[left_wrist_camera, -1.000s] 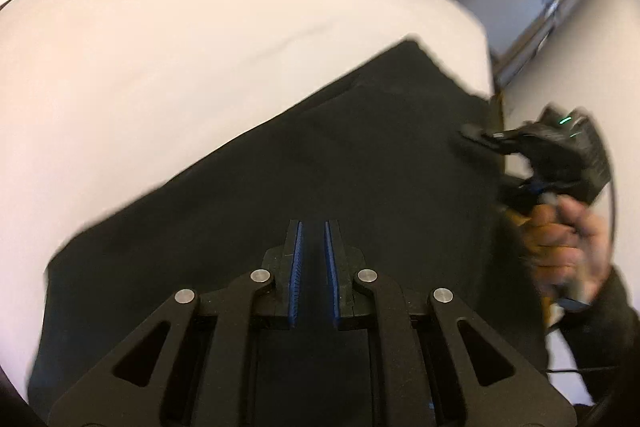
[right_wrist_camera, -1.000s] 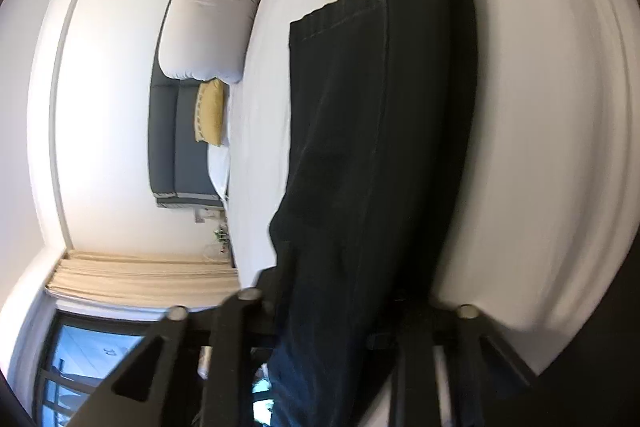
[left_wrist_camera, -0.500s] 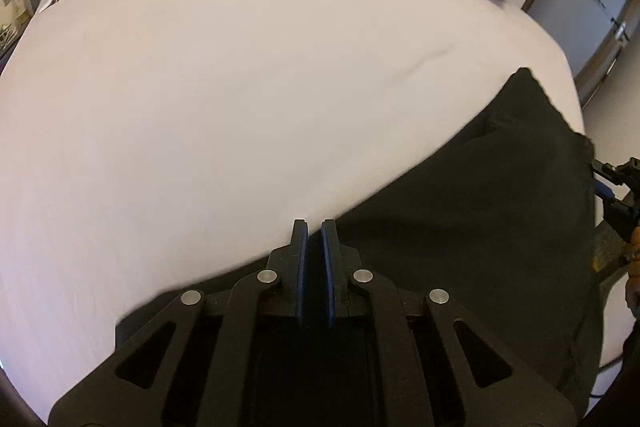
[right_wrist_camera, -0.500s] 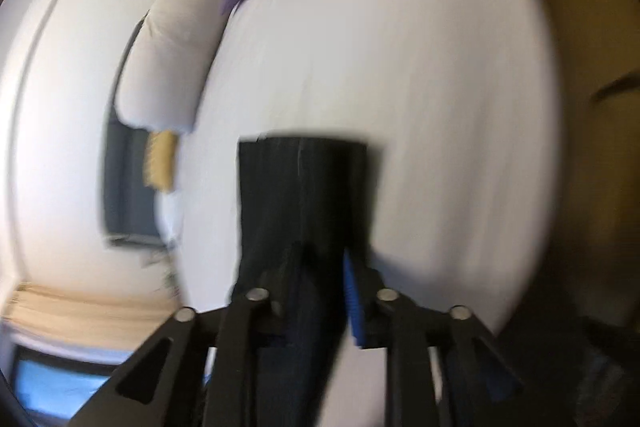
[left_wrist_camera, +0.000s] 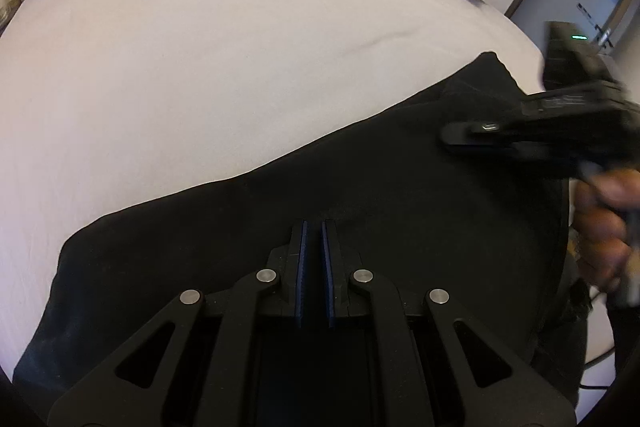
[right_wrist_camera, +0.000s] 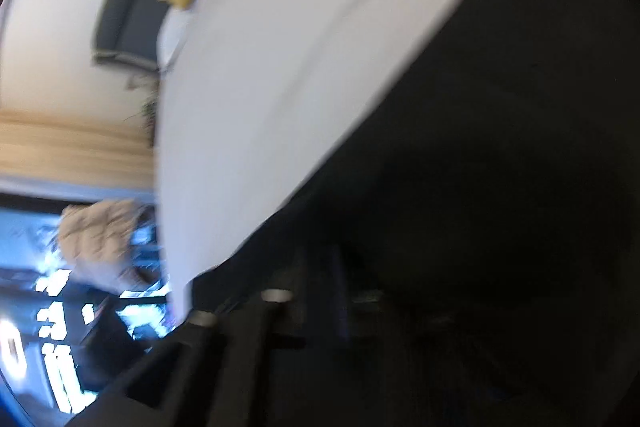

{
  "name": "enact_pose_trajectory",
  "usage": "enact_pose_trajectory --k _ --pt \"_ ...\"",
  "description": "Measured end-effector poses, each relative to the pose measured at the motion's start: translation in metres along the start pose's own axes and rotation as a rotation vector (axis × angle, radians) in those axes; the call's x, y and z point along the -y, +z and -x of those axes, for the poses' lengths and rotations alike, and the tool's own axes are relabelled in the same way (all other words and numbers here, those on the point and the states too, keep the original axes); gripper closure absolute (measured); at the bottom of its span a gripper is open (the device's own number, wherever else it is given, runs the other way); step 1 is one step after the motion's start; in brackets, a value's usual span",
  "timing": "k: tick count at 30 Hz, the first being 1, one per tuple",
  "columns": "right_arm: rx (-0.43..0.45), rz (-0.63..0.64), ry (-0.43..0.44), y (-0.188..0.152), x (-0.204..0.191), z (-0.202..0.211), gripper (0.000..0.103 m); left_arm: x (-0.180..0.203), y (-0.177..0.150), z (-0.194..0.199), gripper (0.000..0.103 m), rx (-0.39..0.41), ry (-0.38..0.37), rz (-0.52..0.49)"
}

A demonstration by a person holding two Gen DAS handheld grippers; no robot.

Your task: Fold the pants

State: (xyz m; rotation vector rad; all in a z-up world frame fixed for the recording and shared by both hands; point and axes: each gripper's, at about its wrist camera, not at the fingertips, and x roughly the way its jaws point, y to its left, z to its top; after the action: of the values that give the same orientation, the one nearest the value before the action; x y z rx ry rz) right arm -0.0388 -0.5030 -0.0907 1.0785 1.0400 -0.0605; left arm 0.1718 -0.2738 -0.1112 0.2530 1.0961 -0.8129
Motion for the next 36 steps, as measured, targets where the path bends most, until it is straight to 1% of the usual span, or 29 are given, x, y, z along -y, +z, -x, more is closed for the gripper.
enact_pose_trajectory --k 2,3,4,5,6,7,8,9,10,11,12,14,16,17,18,19,20,23,24,25,26,27,28,30,31,33,34,35,36 --pt "0.071 -0.065 0.045 0.013 0.019 0.004 0.103 0.001 0.000 -0.003 0.096 0.008 -0.001 0.005" --pt "0.155 -0.080 0.045 0.022 0.026 0.014 0.103 0.001 0.000 -0.004 0.096 0.012 -0.002 0.008" --pt "0.231 -0.074 0.018 0.030 0.028 0.022 0.103 -0.002 -0.002 -0.001 0.096 0.015 -0.003 0.010" --pt "0.295 -0.070 -0.037 0.036 0.030 0.032 0.103 -0.003 -0.004 0.001 0.096 0.020 -0.005 0.012" --pt "0.336 -0.092 -0.061 0.039 0.036 0.044 0.103 -0.002 -0.004 0.001 0.096 0.022 -0.007 0.014" --pt "0.355 -0.114 -0.065 0.039 0.039 0.054 0.095 -0.003 -0.004 0.002 0.096 0.023 -0.007 0.016" --pt "0.371 -0.104 -0.064 0.035 0.033 0.068 0.094 -0.004 -0.004 0.004 0.096 0.024 -0.005 0.021" --pt "0.367 -0.071 -0.046 0.031 0.026 0.076 0.094 -0.006 -0.005 0.006 0.096 0.027 -0.003 0.028" --pt "0.332 -0.015 0.010 0.020 0.012 0.080 0.094 -0.007 -0.005 0.009 0.096 0.031 -0.002 0.038" --pt "0.290 0.015 0.056 0.013 0.001 0.081 0.094 -0.008 -0.006 0.012 0.096 0.033 -0.009 0.048" --pt "0.215 0.049 0.112 -0.003 -0.011 0.073 0.094 -0.009 -0.007 0.015 0.096 0.032 -0.020 0.051" --pt "0.130 0.102 0.146 -0.019 -0.022 0.054 0.094 -0.002 -0.005 0.013 0.096 0.025 -0.017 0.021" --pt "0.074 0.125 0.122 -0.024 -0.020 0.030 0.094 0.002 -0.006 0.007 0.096 -0.003 0.008 -0.011" --pt "0.074 0.064 0.078 -0.020 0.000 0.023 0.100 -0.001 -0.007 0.007 0.096 -0.005 -0.002 -0.007" --pt "0.082 0.011 0.083 -0.012 0.016 0.021 0.103 -0.005 -0.009 0.009 0.096 -0.004 -0.005 0.007" --pt "0.098 -0.031 0.118 -0.005 0.031 0.026 0.103 -0.009 -0.010 0.012 0.096 -0.005 0.000 0.018" --pt "0.147 -0.060 0.117 0.004 0.046 0.039 0.103 -0.015 -0.013 0.016 0.096 -0.004 0.008 0.029" --pt "0.262 -0.062 0.026 0.014 0.068 0.079 0.103 -0.032 -0.021 0.026 0.096 0.007 0.038 0.046" --pt "0.316 -0.103 0.012 0.025 0.088 0.096 0.103 -0.038 -0.025 0.029 0.096 0.011 0.042 0.058" --pt "0.339 -0.126 0.012 0.032 0.097 0.105 0.103 -0.045 -0.030 0.035 0.096 0.018 0.047 0.075" --pt "0.385 -0.181 0.018 0.042 0.118 0.121 0.103 -0.051 -0.036 0.040 0.096 0.024 0.056 0.087" --pt "0.414 -0.213 0.022 0.044 0.127 0.132 0.103 -0.055 -0.041 0.045 0.096 0.029 0.064 0.095" --pt "0.462 -0.243 -0.042 0.045 0.131 0.150 0.097 -0.058 -0.047 0.050 0.096 0.032 0.072 0.099" --pt "0.526 -0.273 -0.202 0.038 0.132 0.178 0.094 -0.066 -0.063 0.061 0.096 0.032 0.082 0.122" --pt "0.546 -0.309 -0.155 0.029 0.136 0.189 0.085 -0.069 -0.072 0.066 0.096 0.033 0.081 0.139" --pt "0.552 -0.324 -0.025 0.006 0.132 0.197 0.072 -0.070 -0.087 0.075 0.096 0.046 0.085 0.156" --pt "0.549 -0.294 0.060 -0.009 0.123 0.198 0.071 -0.069 -0.092 0.079 0.096 0.052 0.086 0.162" --pt "0.545 -0.267 0.108 -0.018 0.106 0.190 0.070 -0.066 -0.094 0.081 0.096 0.061 0.081 0.171" --pt "0.520 -0.224 0.183 -0.028 0.091 0.184 0.067 -0.064 -0.095 0.083 0.096 0.068 0.075 0.174"
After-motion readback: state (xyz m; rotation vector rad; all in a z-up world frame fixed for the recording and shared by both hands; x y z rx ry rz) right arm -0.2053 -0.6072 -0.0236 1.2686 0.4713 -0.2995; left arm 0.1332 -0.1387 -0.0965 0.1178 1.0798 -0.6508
